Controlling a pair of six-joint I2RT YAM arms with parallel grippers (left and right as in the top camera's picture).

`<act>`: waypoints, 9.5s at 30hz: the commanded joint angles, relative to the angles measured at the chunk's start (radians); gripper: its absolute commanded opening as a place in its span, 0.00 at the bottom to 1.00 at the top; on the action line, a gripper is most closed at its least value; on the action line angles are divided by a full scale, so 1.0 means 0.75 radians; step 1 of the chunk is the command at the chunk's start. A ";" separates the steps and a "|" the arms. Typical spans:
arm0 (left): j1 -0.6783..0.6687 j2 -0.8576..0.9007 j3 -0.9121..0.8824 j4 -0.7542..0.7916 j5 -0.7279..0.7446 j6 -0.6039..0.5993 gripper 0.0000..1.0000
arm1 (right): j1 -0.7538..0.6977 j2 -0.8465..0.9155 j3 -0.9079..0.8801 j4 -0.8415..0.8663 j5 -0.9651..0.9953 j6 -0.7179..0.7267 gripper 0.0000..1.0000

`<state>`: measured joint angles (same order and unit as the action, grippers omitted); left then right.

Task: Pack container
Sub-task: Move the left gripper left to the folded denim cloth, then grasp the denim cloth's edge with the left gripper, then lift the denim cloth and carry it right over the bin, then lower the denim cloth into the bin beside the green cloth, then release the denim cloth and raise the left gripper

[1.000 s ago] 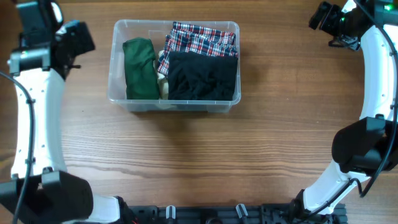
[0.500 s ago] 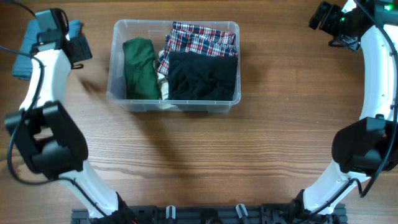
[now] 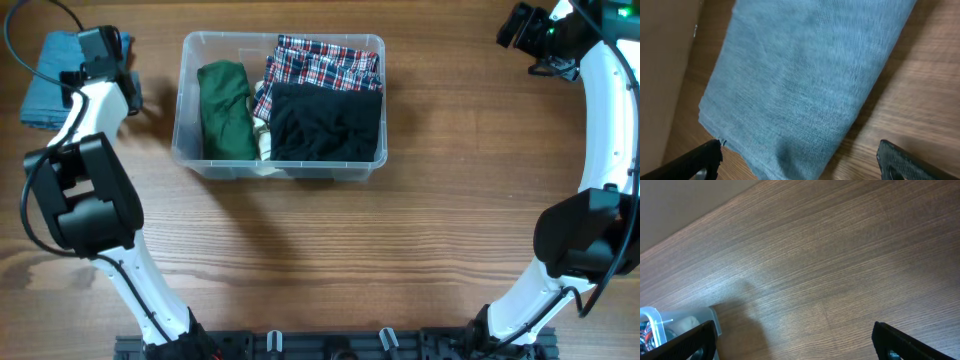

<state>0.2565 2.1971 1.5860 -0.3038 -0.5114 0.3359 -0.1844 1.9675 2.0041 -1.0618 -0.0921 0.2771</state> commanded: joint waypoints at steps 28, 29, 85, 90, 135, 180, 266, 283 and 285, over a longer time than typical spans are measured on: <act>-0.013 0.429 0.016 0.367 -0.265 0.455 0.98 | 0.006 0.007 -0.005 0.004 0.013 0.019 1.00; -0.012 0.438 0.016 0.390 -0.275 0.455 0.98 | 0.006 0.007 -0.005 0.004 0.013 0.018 1.00; 0.085 0.567 0.015 0.411 -0.136 0.741 1.00 | 0.006 0.007 -0.005 0.004 0.013 0.018 1.00; 0.090 0.625 0.015 0.420 -0.137 0.738 0.94 | 0.006 0.007 -0.005 0.004 0.013 0.019 1.00; -0.187 0.131 0.016 0.859 -0.731 0.512 0.04 | 0.006 0.007 -0.005 0.004 0.013 0.018 1.00; -0.448 -0.742 0.016 -0.190 0.260 -0.595 0.04 | 0.006 0.007 -0.005 0.004 0.013 0.018 1.00; -0.218 -0.621 -0.021 -0.804 1.449 -0.894 0.04 | 0.006 0.007 -0.005 0.004 0.013 0.019 1.00; -0.216 -0.598 -0.020 -0.823 1.262 -0.826 0.38 | 0.006 0.007 -0.005 0.004 0.013 0.018 1.00; -0.216 -0.598 -0.020 -0.813 1.262 -0.826 0.32 | 0.006 0.007 -0.005 0.004 0.013 0.018 1.00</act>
<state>0.0872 1.7374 1.5566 -0.9268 0.4667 -0.2993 -0.1844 1.9675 2.0041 -1.0615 -0.0921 0.2771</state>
